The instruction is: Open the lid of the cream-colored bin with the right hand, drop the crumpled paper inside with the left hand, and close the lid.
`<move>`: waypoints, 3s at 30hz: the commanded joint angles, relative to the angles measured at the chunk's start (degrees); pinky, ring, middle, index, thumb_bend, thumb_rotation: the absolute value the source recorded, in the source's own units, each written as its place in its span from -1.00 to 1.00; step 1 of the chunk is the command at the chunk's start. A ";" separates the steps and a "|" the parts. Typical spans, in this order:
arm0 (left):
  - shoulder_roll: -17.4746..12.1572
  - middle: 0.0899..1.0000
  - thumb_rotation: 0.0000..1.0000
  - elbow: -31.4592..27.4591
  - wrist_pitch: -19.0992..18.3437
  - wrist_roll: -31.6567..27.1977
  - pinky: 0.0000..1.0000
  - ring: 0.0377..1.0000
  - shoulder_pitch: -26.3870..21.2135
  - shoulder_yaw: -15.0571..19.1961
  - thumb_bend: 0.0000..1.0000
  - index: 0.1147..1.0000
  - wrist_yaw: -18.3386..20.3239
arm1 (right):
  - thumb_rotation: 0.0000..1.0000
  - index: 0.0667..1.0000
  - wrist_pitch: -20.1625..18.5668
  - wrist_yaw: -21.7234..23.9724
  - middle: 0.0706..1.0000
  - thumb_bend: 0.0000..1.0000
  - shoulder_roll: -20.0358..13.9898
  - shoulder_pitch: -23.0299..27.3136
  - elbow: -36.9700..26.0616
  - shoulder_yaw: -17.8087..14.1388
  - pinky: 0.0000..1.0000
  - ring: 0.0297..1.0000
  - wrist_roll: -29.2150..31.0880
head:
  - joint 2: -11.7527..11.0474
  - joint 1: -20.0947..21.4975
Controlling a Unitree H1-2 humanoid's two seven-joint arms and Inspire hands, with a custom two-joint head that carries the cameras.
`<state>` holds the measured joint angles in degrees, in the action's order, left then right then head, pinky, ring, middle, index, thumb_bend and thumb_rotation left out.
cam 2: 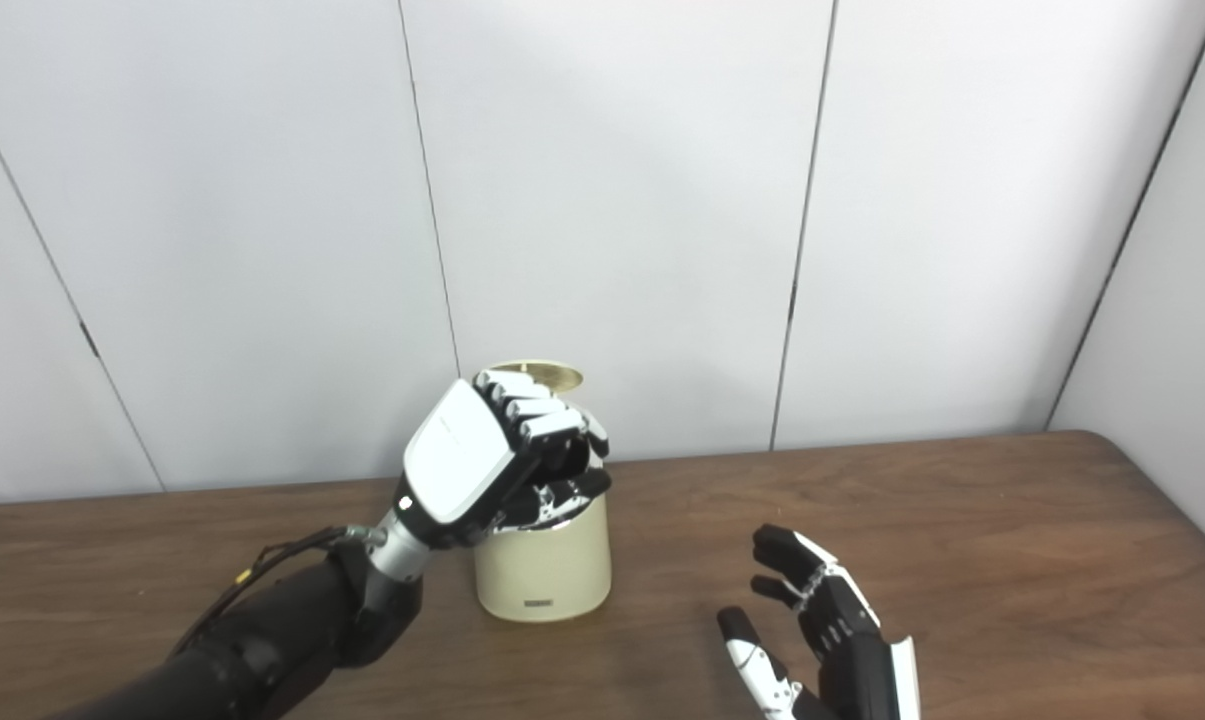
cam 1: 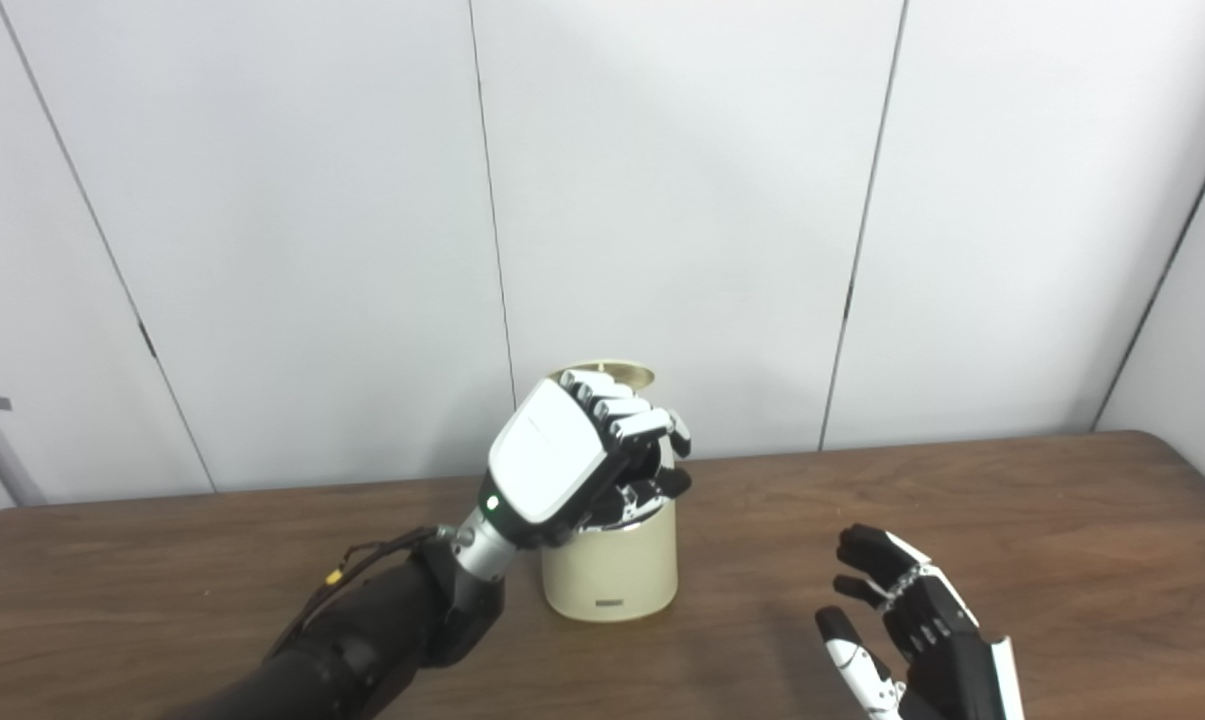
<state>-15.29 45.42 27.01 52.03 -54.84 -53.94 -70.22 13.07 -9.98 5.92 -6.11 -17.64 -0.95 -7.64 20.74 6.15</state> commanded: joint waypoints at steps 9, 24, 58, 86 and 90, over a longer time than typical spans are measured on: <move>-6.38 -0.66 -0.90 -20.56 -0.11 0.84 -0.70 -0.70 7.29 13.18 0.01 -0.20 6.09 | -0.53 0.42 0.69 0.78 0.49 -0.51 -0.90 2.07 -0.47 -0.21 0.40 0.54 1.34 | -0.08 -1.26; -6.59 -0.31 -0.85 -44.40 -0.12 -18.29 -0.46 -0.38 30.47 32.46 -0.04 -0.18 22.21 | -0.67 0.42 2.05 0.99 0.52 -0.59 -2.42 2.81 0.71 -1.17 0.42 0.55 2.15 | -0.04 -2.43; 6.60 0.10 -0.85 -48.25 -0.10 -38.08 -0.05 0.09 48.66 47.95 -0.05 -0.15 40.48 | -0.21 0.44 2.81 2.94 0.49 -0.51 -13.76 15.87 0.44 -3.57 0.35 0.51 -11.04 | 1.01 -3.65; 13.16 0.12 -0.85 -49.88 -0.17 -37.10 -0.05 0.10 49.45 54.19 -0.04 -0.14 49.58 | 0.66 0.81 -17.21 29.13 0.86 0.94 -21.60 51.69 3.43 13.71 0.64 0.90 -35.42 | 1.44 -5.82; 13.80 0.12 -0.85 -50.01 -0.20 -36.34 -0.04 0.10 49.40 54.47 -0.04 -0.14 49.63 | 0.67 0.83 -16.64 30.38 0.88 0.90 -21.75 53.61 6.87 15.92 0.75 0.94 -36.44 | 1.35 -6.22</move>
<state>-1.75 -2.53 25.96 14.80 -4.49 0.37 -20.52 -4.14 20.44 -15.61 43.54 -10.75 15.01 -43.52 22.15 0.09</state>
